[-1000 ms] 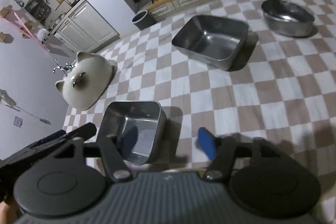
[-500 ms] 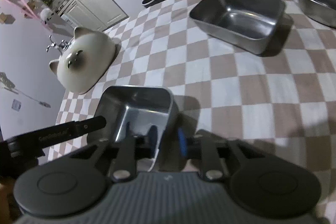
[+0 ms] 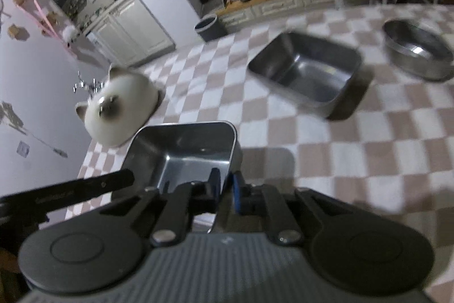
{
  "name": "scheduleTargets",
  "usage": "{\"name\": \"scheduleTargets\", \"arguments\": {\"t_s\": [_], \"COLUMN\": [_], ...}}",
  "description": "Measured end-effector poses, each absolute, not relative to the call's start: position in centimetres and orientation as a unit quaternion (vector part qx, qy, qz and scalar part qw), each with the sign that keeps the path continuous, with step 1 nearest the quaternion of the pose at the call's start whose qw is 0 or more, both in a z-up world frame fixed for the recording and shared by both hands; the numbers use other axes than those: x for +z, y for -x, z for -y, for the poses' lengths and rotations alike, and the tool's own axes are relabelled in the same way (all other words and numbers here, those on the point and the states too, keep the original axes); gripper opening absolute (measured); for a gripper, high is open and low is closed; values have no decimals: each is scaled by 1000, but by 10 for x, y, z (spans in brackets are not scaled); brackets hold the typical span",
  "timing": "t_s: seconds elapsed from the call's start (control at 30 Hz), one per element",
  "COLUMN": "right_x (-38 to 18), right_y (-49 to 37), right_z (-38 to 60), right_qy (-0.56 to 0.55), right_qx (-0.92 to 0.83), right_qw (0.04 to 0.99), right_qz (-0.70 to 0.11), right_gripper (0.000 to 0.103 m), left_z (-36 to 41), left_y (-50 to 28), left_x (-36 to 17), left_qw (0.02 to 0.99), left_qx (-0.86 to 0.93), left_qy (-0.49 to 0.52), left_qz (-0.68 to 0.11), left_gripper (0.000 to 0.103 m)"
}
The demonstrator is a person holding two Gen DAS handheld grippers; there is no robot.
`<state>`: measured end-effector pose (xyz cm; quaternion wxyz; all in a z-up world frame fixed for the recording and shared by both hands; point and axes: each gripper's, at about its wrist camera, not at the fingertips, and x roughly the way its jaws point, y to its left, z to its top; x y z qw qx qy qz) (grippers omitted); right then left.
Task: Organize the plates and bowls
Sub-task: 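Close both tools on the rim of the square steel tray, then lift the steel tray with both tools and carry it toward the stacked bowls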
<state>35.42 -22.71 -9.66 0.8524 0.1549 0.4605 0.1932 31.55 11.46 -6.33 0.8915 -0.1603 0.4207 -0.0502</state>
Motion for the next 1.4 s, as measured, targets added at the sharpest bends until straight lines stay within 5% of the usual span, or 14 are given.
{"name": "scheduleTargets", "arguments": {"t_s": [0.57,1.4], "right_x": [-49,-75], "right_y": [-263,-246], "right_z": [387,471], "right_qy": [-183,-170], "right_qx": [96,1], "right_qw": [887,877], "right_qz": [-414,-449], "right_gripper": [11,12], "left_z": [42,175], "left_y": [-259,-272], "left_x": [-19,-96], "left_qw": [894,843], "left_qx": [-192,-235], "left_qy": [152,55], "left_qz": [-376,-480], "left_gripper": [17,20]}}
